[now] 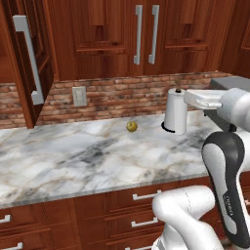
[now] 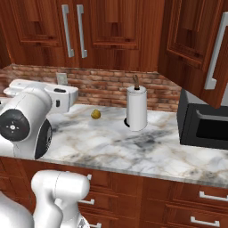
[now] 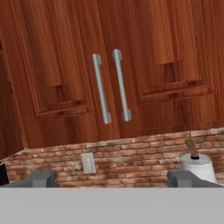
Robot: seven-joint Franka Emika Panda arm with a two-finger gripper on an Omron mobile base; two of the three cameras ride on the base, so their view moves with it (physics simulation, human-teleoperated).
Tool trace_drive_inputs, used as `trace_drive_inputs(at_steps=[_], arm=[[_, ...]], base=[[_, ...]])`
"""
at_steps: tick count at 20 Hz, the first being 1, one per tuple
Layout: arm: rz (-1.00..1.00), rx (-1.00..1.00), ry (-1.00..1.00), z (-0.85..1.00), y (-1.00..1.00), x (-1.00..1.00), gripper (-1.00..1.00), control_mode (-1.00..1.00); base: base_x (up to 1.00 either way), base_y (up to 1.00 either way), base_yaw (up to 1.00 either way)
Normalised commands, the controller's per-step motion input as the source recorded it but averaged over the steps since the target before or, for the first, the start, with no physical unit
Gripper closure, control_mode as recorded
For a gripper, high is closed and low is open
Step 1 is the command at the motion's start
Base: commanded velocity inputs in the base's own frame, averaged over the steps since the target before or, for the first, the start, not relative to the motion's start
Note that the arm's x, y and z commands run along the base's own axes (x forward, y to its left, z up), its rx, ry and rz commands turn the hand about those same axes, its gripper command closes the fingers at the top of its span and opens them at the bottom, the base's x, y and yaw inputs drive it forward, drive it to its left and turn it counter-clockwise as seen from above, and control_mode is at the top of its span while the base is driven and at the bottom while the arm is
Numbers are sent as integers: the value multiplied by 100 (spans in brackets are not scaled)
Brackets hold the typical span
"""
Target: Close all open cabinet doors.
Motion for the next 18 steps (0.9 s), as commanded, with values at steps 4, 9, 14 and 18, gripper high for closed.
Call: trace_drive_inputs(at_steps=[4, 9, 14, 18], arm=[[-4, -2, 4, 0, -48, -19, -100, -100], [-5, -1, 2, 0, -48, -1, -100, -100], [-7, 0, 2, 0, -53, 0, -100, -100], [-8, -1, 0, 0, -47, 0, -100, -100]], base=[[0, 0, 0], [0, 0, 0], [0, 0, 0], [0, 0, 0]])
